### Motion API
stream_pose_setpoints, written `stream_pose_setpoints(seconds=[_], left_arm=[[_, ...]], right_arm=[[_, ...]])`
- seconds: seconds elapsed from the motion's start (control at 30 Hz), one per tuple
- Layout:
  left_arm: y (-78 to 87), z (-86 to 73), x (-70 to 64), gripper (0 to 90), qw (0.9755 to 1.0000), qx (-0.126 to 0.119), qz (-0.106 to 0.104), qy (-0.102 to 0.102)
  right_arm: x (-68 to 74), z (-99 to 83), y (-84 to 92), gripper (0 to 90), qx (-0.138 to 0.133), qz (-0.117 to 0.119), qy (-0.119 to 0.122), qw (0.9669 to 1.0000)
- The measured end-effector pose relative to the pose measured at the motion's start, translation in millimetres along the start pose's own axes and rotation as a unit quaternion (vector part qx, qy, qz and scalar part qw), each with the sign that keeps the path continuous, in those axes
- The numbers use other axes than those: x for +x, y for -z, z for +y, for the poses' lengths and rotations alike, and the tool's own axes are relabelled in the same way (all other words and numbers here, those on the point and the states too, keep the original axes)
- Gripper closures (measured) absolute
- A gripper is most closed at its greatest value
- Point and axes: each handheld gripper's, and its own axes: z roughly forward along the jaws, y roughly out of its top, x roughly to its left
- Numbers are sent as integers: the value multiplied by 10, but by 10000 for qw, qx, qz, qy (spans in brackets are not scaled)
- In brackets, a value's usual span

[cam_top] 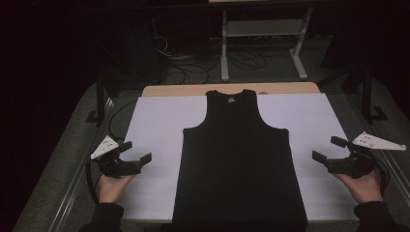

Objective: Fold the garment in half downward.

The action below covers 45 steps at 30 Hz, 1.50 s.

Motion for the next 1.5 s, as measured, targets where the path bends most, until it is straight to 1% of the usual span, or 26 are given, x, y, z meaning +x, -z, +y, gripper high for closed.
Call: stream_pose_setpoints(seconds=[0.23, 0.43, 0.57, 0.7, 0.77, 0.9, 1.03, 1.1, 1.17, 1.23, 1.33, 1.4, 1.43, 1.5], left_arm=[[-4, 6, -15, 0, 10000, 0, -41, -71], [-1, 9, -13, 0, 10000, -33, -44, -65], [-4, 14, -17, 0, 10000, -33, -49, -78], [1, 24, -25, 0, 9999, -72, -35, -60], [1, 28, -27, 0, 9999, -133, -95, 5], [-3, 41, -37, 0, 9999, -143, -89, -13], [-8, 56, -45, 0, 9999, -115, -66, -79], [-10, 60, -53, 0, 9999, -115, -52, -86], [-14, 59, -55, 0, 9999, -77, -55, -96], [-24, 64, -61, 0, 9999, -37, -45, -130], [-47, 81, -65, 0, 9998, 23, -40, -186], [-56, 90, -70, 0, 9998, 43, -27, -211], [-68, 98, -68, 0, 9997, 91, -10, -241], [-74, 101, -65, 0, 9996, 103, -11, -244]], right_arm=[[4, 1, 6, 0, -20, -17, 4, 10000], [13, 16, 3, 0, -37, -32, 52, 10000], [18, 23, -1, 0, -31, -26, 32, 10000], [16, 34, -10, 0, 10, -25, 40, 10000], [17, 37, -11, 0, 6, -17, 42, 10000], [20, 52, -25, 0, 25, 11, 35, 10000], [35, 80, -45, 0, 109, 16, 87, 9999], [40, 88, -48, 0, 136, 30, 90, 9999], [48, 102, -50, 0, 171, 15, 144, 9997], [53, 119, -56, 0, 173, 48, 126, 9998], [65, 169, -80, 0, 261, 81, 150, 9995], [65, 187, -88, 0, 274, 103, 141, 9995], [63, 196, -96, 0, 283, 113, 135, 9994], [62, 201, -104, 0, 306, 130, 119, 9994]])
